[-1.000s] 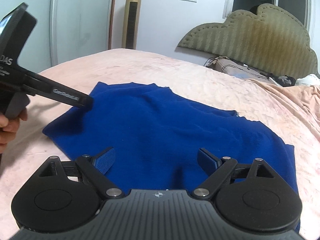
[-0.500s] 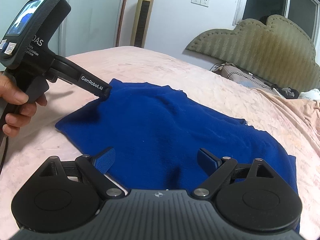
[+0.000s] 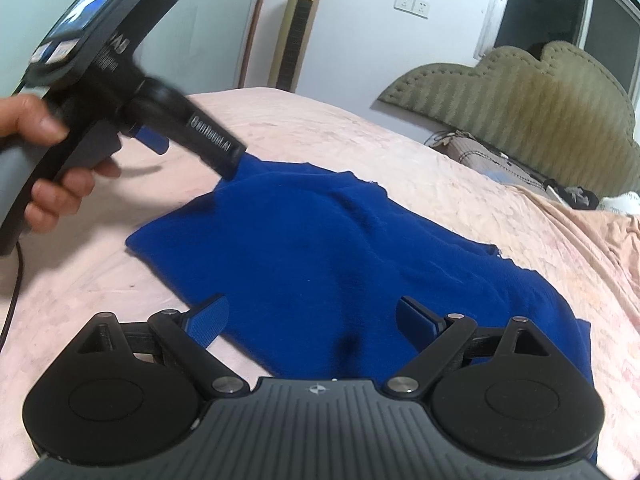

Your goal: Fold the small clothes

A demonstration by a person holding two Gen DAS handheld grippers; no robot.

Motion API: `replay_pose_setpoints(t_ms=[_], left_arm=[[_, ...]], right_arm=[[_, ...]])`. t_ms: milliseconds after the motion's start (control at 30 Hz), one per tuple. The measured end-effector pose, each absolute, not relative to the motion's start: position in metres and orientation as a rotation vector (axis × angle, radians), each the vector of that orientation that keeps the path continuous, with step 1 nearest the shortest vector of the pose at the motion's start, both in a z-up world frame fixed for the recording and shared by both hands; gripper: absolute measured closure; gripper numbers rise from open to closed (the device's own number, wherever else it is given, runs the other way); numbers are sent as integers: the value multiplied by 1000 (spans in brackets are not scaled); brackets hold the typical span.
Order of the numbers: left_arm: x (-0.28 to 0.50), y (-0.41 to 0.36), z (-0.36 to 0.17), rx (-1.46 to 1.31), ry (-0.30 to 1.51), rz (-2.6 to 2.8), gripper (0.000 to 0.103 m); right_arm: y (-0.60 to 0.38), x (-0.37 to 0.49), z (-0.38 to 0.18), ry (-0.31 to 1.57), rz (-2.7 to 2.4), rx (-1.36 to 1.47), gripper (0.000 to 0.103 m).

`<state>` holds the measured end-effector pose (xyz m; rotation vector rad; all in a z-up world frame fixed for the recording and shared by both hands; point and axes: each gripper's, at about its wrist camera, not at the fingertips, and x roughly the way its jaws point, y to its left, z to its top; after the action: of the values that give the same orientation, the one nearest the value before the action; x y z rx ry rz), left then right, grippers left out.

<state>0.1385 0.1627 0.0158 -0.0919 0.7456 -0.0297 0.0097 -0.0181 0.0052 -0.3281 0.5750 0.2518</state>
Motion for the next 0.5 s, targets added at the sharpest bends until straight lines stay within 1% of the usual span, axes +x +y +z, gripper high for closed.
replay_pose_setpoints(t_ms=[167, 267, 400, 500], left_arm=[[137, 181, 18, -241, 729, -75, 18], [146, 179, 18, -178, 771, -71, 18], [152, 176, 18, -98, 775, -99, 18], [161, 183, 15, -118, 798, -150, 18]], right_arm=[[-9, 8, 4, 577, 267, -343, 11], [-5, 6, 3, 573, 264, -363, 10], [2, 1, -1, 575, 269, -387, 10], [9, -1, -6, 582, 268, -412, 10]])
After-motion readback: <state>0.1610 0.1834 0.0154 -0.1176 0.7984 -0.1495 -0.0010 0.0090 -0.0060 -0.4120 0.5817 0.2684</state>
